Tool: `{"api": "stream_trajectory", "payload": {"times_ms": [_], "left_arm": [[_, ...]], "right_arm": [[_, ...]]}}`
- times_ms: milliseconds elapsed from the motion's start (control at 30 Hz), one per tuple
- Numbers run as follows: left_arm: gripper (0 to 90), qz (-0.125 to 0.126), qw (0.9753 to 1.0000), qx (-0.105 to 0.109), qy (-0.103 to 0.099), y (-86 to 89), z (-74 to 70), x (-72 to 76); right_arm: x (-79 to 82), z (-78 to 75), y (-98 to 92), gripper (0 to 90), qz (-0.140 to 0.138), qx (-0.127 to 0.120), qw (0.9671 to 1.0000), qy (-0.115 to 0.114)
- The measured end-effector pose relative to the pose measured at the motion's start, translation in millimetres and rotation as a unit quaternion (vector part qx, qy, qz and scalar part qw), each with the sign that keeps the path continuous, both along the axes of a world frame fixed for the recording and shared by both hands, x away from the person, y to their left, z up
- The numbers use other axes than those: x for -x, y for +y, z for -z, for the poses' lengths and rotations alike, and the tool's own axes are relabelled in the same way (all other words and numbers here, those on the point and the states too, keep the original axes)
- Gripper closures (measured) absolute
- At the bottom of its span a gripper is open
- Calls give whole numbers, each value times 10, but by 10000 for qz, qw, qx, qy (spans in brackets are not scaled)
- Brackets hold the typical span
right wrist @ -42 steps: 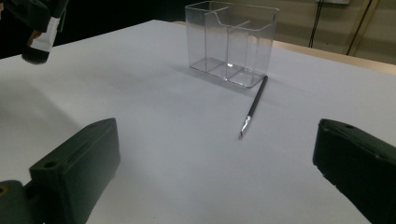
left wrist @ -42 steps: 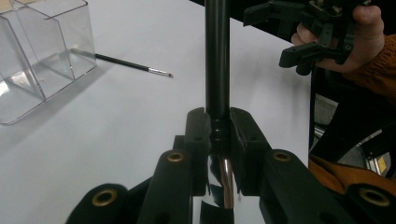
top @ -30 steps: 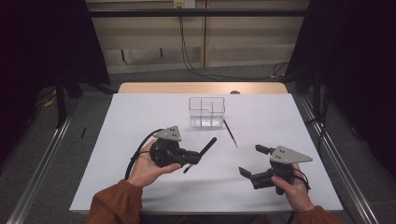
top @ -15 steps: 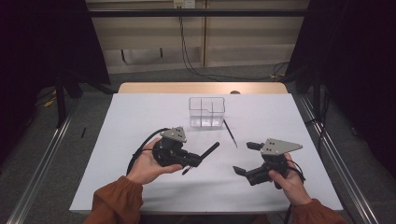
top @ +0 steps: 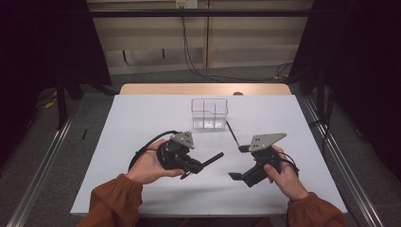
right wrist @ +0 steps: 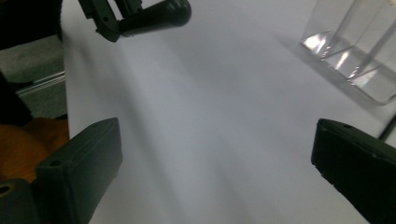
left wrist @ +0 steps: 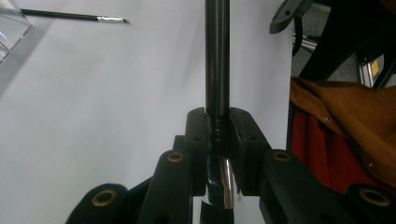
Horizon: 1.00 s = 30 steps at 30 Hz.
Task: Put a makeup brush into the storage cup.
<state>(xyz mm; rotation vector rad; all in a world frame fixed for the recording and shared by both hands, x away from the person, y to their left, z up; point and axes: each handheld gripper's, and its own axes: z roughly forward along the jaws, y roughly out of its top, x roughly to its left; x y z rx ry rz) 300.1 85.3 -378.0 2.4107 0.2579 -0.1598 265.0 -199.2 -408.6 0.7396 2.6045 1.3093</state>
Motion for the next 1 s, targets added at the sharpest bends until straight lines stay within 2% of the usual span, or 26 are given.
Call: {"api": "stream_trajectory", "payload": {"times_ms": [67, 133, 233, 300, 333, 367, 467, 533, 567, 600, 633, 667, 700, 733, 800, 833, 900, 933, 1000], "left_arm": [[787, 18, 10000, -35, -2, -4, 1, 1], [786, 60, 9999, -114, -1, -12, 4, 1], [786, 100, 9997, -231, 11, -24, 5, 1], [786, 112, 9994, -340, -3, -35, 12, 7], [786, 134, 9989, -449, 0, -42, 30, -2], [786, 134, 9989, -449, 0, -42, 30, -2], [787, 104, 9986, -521, -32, -49, 50, -17], [786, 98, 9986, -521, -8, -57, 59, -28], [786, 109, 9983, -572, -6, -65, 61, -34], [786, 119, 9980, -615, 19, -73, 62, -40], [786, 116, 9978, -646, 28, -85, 65, -43], [786, 133, 9977, -667, 30, -95, 65, -48], [786, 142, 9976, -678, 42, -106, 63, -49], [786, 166, 9974, -704, 64, -119, 66, -45], [786, 272, 9964, -800, 59, -138, 65, -45], [786, 265, 9963, -809, 77, -147, 67, -37], [786, 325, 9957, -869, 65, -158, 70, -34], [786, 319, 9955, -887, 80, -164, 73, -30], [786, 327, 9952, -923, 92, -170, 78, -28]], "right_arm": [[-14, -7, 13, 13, -82, 43, 9999, 69], [-42, -30, 66, 17, -225, 222, 9994, 169], [-59, -47, 101, 17, -362, 363, 9985, 196], [-74, -63, 134, 16, -537, 420, 9973, 286], [-95, -68, 173, 17, -676, 574, 9953, 377], [-113, -64, 193, 20, -723, 678, 9941, 439], [-131, -61, 214, 33, -781, 724, 9930, 512], [-168, -60, 265, 36, -943, 915, 9893, 638], [-168, -60, 265, 36, -943, 915, 9893, 638], [-183, -63, 281, 35, -1015, 960, 9878, 694], [-212, -60, 320, 31, -1164, 1095, 9841, 769], [-212, -60, 320, 31, -1164, 1095, 9841, 769], [-226, -58, 339, 31, -1241, 1178, 9820, 800], [-244, -54, 380, 38, -1357, 1366, 9771, 904], [-267, -59, 410, 40, -1398, 1454, 9748, 949], [-267, -59, 410, 40, -1398, 1454, 9748, 949], [-303, -65, 445, 45, -1464, 1654, 9701, 1005], [-303, -65, 445, 45, -1464, 1654, 9701, 1005], [-327, -73, 466, 51, -1473, 1758, 9679, 1031]]}}
